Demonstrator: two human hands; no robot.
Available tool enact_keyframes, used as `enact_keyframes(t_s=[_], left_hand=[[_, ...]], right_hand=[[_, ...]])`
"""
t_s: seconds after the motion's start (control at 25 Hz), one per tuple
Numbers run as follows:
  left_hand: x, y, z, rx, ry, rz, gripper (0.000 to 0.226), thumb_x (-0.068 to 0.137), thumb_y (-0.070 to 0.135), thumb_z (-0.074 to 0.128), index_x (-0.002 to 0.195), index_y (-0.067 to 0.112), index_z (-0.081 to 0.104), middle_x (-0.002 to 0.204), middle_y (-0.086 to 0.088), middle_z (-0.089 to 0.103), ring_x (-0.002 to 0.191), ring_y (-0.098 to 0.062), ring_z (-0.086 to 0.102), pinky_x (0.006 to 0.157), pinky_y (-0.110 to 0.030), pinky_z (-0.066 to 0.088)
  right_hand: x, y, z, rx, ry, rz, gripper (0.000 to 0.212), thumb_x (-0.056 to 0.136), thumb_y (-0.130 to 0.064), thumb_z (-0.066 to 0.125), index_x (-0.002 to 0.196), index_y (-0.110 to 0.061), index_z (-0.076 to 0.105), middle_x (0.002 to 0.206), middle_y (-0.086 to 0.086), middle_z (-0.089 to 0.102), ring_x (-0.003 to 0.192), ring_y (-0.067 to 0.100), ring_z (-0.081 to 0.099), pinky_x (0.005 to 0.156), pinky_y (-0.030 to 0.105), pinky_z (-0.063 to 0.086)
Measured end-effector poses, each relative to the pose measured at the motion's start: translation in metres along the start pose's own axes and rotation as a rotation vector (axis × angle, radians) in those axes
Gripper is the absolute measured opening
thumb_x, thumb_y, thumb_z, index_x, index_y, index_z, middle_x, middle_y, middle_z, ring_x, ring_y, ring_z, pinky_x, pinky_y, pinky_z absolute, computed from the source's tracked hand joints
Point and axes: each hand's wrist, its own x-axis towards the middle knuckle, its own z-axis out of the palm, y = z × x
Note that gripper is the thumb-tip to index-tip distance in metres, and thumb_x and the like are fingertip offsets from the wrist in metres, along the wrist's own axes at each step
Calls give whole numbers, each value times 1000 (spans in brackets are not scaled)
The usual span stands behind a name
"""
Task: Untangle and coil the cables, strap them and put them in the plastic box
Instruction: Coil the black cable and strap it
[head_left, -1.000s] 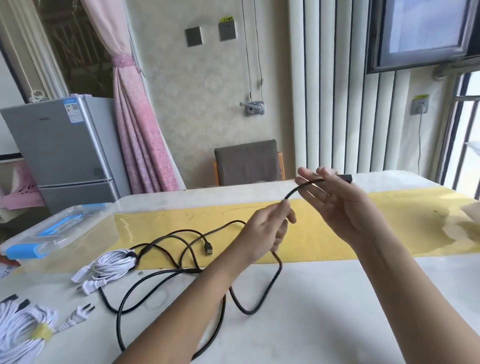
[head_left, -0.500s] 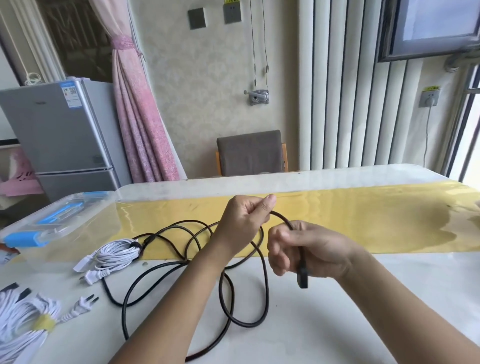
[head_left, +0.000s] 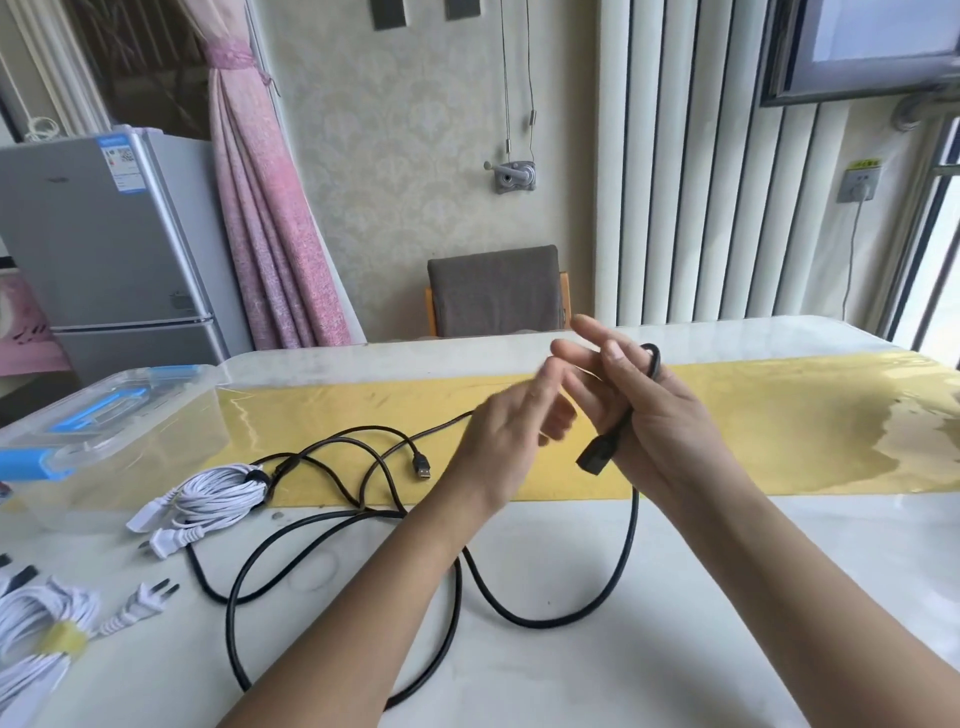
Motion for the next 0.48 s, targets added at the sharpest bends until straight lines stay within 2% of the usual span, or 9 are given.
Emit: enact_keyframes(t_s=[0.08, 0.12, 0.2, 0.28, 0.36, 0.48], left_hand=[[-7, -1, 10, 98, -208, 20, 51, 90, 59, 39, 71, 16, 57, 67, 9, 59, 68, -9, 57, 74, -36, 49], [-8, -3, 14, 109, -259, 37, 46, 95, 51, 41, 72, 14, 57, 68, 9, 59, 67, -10, 56, 75, -38, 49], [-7, -9, 15, 101, -268, 34, 42, 99, 39, 41, 77, 9, 60, 69, 8, 59, 67, -8, 56, 74, -33, 49], [-6, -10, 13, 128, -293, 27, 41, 99, 37, 43, 78, 8, 62, 67, 9, 59, 66, -5, 56, 72, -26, 48], [-5, -14, 12, 152, -367, -9, 44, 96, 44, 45, 76, 11, 64, 70, 8, 63, 68, -4, 60, 77, -30, 51], [-4, -17, 8, 183, -423, -79, 33, 90, 50, 53, 73, 25, 66, 75, 10, 67, 74, -3, 63, 81, -32, 50]], right_hand=[[0, -4, -5, -45, 26, 5, 25, 97, -11, 43, 112, -10, 64, 85, 5, 71, 72, 11, 67, 68, 18, 56], [1, -5, -7, -78, 32, 21, 25, 97, -12, 44, 111, -13, 64, 80, 1, 69, 63, 9, 62, 58, 17, 53], [3, -7, -12, -133, 51, 75, 25, 97, -18, 43, 111, -16, 64, 66, -5, 58, 46, 5, 42, 42, 16, 37], [4, -12, -16, -127, 86, 135, 26, 98, -28, 42, 104, -14, 63, 53, -7, 38, 38, 4, 25, 38, 15, 23], [5, -15, -18, -106, 107, 185, 32, 96, -39, 41, 89, -13, 60, 48, -9, 24, 36, 4, 18, 37, 16, 16], [4, -20, -17, -168, 68, 264, 42, 92, -51, 39, 74, -15, 49, 47, -9, 20, 35, 4, 16, 34, 16, 14]])
